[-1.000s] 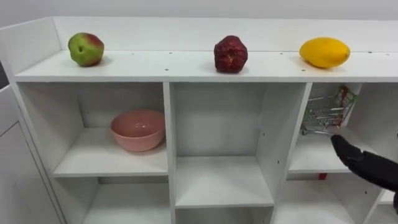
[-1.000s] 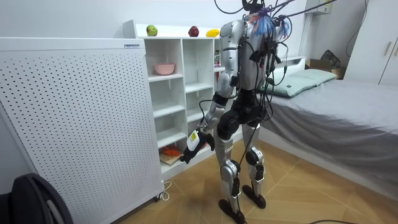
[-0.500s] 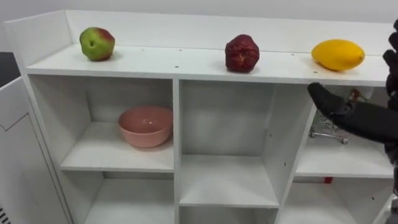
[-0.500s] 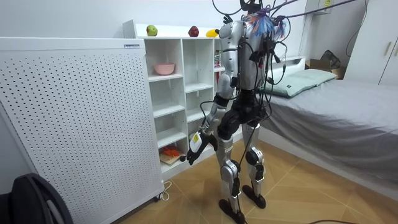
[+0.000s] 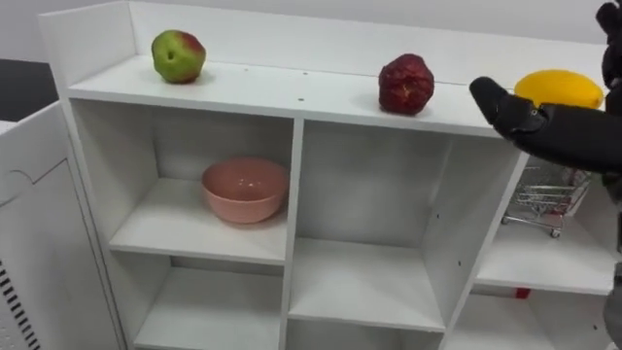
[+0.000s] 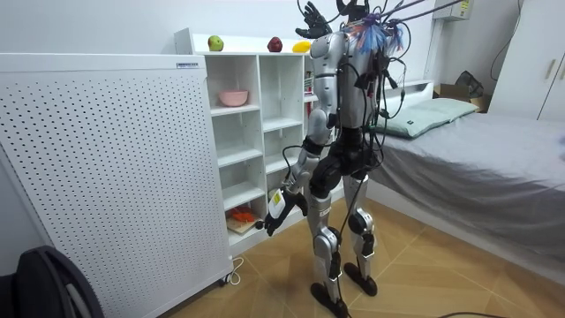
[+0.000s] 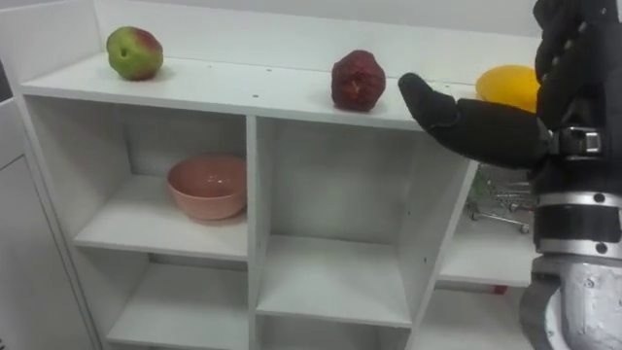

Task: Arrange fruit in the closet

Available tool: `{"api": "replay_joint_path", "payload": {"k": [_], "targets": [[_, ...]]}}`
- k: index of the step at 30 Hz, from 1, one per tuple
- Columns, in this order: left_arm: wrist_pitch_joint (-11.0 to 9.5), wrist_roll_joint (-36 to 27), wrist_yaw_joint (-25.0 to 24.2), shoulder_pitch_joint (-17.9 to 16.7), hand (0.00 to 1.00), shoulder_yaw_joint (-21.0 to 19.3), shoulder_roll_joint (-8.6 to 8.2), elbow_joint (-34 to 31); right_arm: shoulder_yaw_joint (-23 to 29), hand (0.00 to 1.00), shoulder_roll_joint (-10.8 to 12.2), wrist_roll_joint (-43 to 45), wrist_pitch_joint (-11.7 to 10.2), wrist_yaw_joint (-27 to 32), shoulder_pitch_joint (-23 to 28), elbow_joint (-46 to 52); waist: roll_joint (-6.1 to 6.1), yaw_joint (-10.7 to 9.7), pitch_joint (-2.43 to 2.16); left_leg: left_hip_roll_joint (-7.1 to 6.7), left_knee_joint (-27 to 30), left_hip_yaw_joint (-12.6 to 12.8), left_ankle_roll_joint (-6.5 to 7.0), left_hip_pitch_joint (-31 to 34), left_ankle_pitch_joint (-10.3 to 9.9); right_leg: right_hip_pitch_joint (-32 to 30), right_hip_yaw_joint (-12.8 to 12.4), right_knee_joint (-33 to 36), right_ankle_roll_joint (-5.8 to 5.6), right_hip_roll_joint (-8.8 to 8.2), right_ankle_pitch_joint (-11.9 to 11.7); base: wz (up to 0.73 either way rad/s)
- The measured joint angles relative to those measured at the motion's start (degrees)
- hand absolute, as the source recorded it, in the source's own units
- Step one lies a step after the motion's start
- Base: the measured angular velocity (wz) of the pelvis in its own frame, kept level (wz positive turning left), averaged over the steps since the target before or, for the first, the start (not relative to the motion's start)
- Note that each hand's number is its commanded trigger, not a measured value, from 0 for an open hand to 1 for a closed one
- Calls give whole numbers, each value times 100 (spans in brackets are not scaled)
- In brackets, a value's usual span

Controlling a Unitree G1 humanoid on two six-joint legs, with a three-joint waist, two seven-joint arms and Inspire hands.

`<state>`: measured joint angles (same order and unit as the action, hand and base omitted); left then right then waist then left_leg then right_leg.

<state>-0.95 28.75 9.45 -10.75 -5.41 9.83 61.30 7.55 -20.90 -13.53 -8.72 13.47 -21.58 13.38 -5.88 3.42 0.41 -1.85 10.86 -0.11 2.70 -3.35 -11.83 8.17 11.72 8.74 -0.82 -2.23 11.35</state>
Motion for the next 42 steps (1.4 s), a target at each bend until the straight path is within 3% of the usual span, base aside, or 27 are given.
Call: {"api": "replay_joint_path", "payload": {"k": [4, 11, 19, 23, 25, 31, 42], "targets": [[88, 97, -39, -21, 0, -1, -3, -159, -206, 0, -65, 3, 117, -327, -389, -585, 27, 49, 18, -11, 48, -8, 1, 23, 0, 3, 37, 0, 0, -9, 0, 3], [209, 179, -159, -50, 0, 0, -3, -366, -250, 0, -182, 6, 220, -671, -453, -844, 93, 159, 2, -34, 67, -133, 1, 87, 2, -2, 228, -2, -1, -23, 0, 10], [313, 173, -246, -128, 0, 1, -4, -396, -251, 0, -291, -218, 385, -869, -769, -1307, 6, 156, -51, -75, 65, -183, 3, 85, 3, 13, 253, -5, -1, -36, 1, 2], [352, 177, -261, -140, 0, 1, -5, -397, -251, 0, -314, -468, 396, -960, -822, -1503, -26, 162, -47, -65, 78, -183, 5, 85, 4, 26, 248, -6, -2, -50, 1, 0], [365, 178, -280, -143, 0, -6, -4, -397, -252, 0, -315, -547, 509, -1003, -853, -1599, -24, 159, -44, -74, 81, -187, 15, 87, 9, 32, 259, -9, -2, -60, 1, 0], [464, 178, -281, -143, 0, -2, -2, -395, -263, 0, -316, -656, 528, -1128, -853, -1742, -28, 157, -34, -78, 89, -188, 19, 69, 11, 69, 266, -9, -2, -62, 1, 0], [456, 175, -365, -103, 0, -7, 4, -396, -271, 0, -487, -680, 525, -1412, -941, -2404, -40, 157, -27, -84, 88, -192, 20, 81, 11, 72, 268, -11, -2, -56, 1, 0]]}}
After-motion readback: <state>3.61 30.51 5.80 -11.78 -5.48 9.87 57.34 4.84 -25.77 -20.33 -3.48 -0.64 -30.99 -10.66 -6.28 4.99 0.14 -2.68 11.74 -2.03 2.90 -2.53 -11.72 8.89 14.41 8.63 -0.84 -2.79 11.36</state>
